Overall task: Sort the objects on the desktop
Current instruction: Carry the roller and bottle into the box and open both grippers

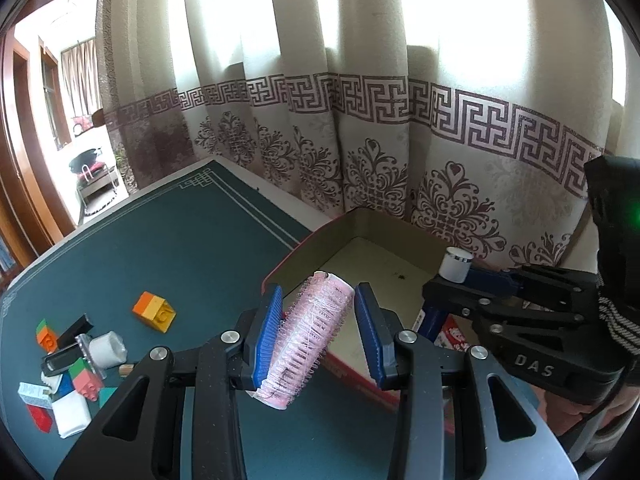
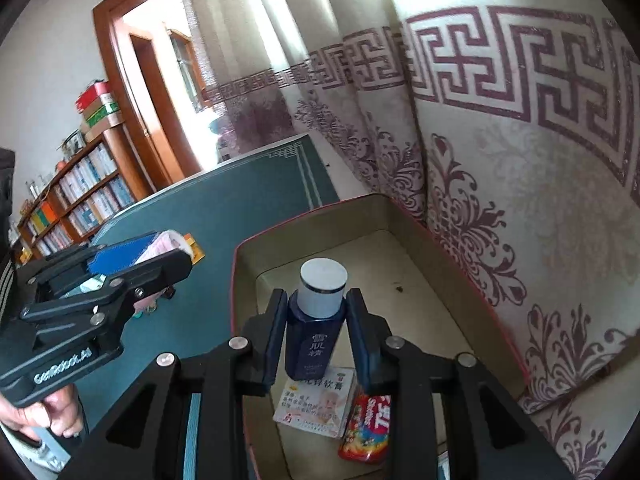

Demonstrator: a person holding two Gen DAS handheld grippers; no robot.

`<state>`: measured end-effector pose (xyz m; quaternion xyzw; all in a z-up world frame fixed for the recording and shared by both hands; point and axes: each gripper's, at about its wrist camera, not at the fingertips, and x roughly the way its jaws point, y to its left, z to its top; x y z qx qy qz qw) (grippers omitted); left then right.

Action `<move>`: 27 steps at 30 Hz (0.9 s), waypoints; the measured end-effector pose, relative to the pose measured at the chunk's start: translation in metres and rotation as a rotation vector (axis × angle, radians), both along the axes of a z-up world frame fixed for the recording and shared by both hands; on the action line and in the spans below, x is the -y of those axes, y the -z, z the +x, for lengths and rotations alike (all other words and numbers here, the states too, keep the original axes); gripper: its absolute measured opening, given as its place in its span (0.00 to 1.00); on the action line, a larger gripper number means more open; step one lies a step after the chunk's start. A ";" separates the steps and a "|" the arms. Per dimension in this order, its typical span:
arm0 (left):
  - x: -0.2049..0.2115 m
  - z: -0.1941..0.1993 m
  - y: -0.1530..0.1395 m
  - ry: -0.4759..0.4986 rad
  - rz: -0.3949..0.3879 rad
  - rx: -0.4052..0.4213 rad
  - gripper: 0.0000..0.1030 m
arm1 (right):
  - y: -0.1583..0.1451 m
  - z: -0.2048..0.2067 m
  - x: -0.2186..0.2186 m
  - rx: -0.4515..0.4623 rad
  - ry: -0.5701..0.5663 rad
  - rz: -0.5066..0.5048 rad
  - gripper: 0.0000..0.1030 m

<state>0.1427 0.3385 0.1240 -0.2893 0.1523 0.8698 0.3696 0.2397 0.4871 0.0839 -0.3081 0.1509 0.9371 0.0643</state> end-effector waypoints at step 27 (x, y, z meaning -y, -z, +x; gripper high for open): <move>-0.023 -0.023 -0.001 0.032 0.115 0.144 0.75 | 0.016 0.000 -0.022 0.032 0.125 -0.015 0.78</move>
